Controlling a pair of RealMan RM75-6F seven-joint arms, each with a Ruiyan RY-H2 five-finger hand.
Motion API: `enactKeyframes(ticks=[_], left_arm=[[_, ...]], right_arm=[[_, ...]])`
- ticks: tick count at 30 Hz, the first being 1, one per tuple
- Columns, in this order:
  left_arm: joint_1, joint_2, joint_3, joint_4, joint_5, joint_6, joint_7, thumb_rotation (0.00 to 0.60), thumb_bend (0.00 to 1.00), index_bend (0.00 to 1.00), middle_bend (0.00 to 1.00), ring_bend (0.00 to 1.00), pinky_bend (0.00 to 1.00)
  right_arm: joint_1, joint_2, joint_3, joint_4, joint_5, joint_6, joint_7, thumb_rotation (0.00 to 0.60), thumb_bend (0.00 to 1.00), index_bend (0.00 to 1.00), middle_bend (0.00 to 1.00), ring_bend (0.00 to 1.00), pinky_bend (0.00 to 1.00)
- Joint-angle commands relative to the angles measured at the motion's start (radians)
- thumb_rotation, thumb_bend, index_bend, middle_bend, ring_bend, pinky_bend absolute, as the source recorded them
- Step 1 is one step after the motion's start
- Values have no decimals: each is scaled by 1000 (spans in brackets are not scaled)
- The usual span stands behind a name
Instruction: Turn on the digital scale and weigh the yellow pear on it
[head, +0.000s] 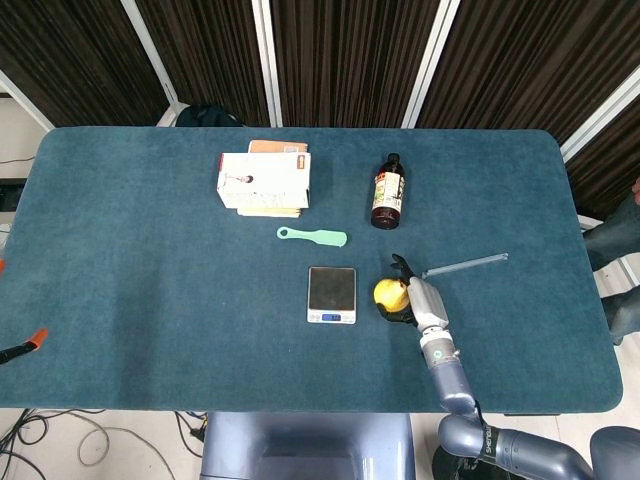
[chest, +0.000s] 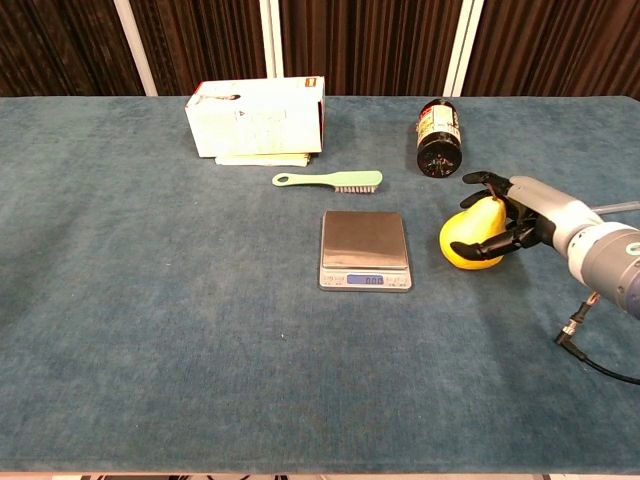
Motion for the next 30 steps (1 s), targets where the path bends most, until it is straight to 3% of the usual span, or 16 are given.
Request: enactKeyframes(ticks=[1,7,16,27,28,30], left_arm=[[0,0,0,0,0,-1,0,600,99,26,22,0,28],[1,1,-1,-1,0,2,-3,600,99,26,22,0,28],[2,4,-1,-3,0,2,-9,600,99,26,22,0,28],[0,8,0,0,-3,-8,-22,600,99,26,22,0,28],[0,9,0,0,-3,-9,-24,600,99,26,22,0,28],[-1,10,0,1,-3,-10,-27,600,99,26,22,0,28]], right_arm=[[0,-4,10,-5,-7,12,0,600,458,0,201,454,401],[3,22,21,-46,-33,19,-12,600,459,0,201,454,409],[54,75,45,-177,-59,16,-126,600,459,0,201,454,559],[184,-8,98,-166,37,4,-311,600,459,0,200,454,697],[194,-17,101,-159,46,6,-326,600,459,0,200,454,700],[213,-34,103,-142,67,3,-353,600,459,0,200,454,529]])
